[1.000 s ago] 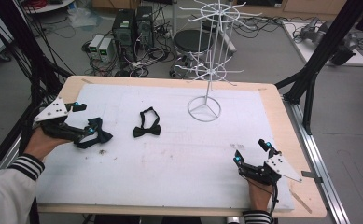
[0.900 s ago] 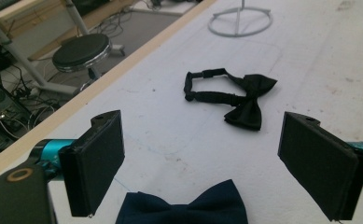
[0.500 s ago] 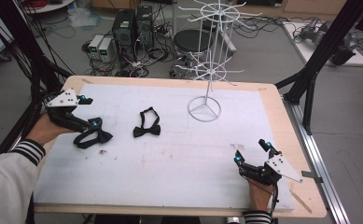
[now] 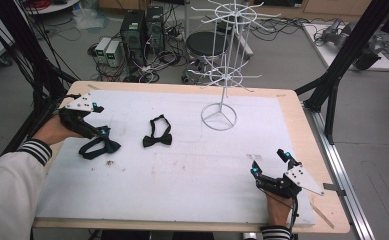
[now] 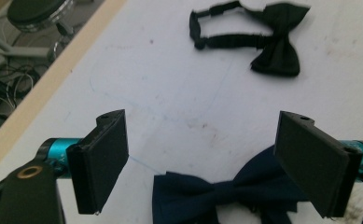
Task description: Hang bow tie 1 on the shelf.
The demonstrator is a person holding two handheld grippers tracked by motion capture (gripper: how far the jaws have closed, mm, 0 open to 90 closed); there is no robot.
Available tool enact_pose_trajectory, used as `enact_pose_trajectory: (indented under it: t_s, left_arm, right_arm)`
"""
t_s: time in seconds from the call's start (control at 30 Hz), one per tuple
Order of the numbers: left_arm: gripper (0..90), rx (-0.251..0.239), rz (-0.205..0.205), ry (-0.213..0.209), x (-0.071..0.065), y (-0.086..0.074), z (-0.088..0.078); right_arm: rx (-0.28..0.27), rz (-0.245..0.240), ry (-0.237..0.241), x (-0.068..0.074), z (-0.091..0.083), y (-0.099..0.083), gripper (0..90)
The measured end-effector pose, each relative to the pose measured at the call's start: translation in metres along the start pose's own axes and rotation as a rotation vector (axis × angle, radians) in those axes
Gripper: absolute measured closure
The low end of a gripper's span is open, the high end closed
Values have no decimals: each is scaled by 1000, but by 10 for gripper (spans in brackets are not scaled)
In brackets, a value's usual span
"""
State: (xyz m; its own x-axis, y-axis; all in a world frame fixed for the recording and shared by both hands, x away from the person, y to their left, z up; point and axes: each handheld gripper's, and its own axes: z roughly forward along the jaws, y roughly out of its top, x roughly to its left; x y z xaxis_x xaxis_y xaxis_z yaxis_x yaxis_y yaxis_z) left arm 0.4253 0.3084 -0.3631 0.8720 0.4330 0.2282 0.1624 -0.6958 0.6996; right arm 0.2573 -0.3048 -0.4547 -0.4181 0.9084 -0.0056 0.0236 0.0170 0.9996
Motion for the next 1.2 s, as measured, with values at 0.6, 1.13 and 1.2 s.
enact_pose_trajectory:
  t_s: [0.6,1.13,1.2]
  left_arm:
    - [226,227,83,-9,11,-25,25]
    - [379,307,128,-61,9,-30,34]
    - [401,303,120,-70,8,-30,34]
  right_arm:
    - [-5,-7,-2,0,0,0,33]
    - [-12,-5,-1,-1,0,0,33]
    - [-12,-6,-1,-1,0,0,33]
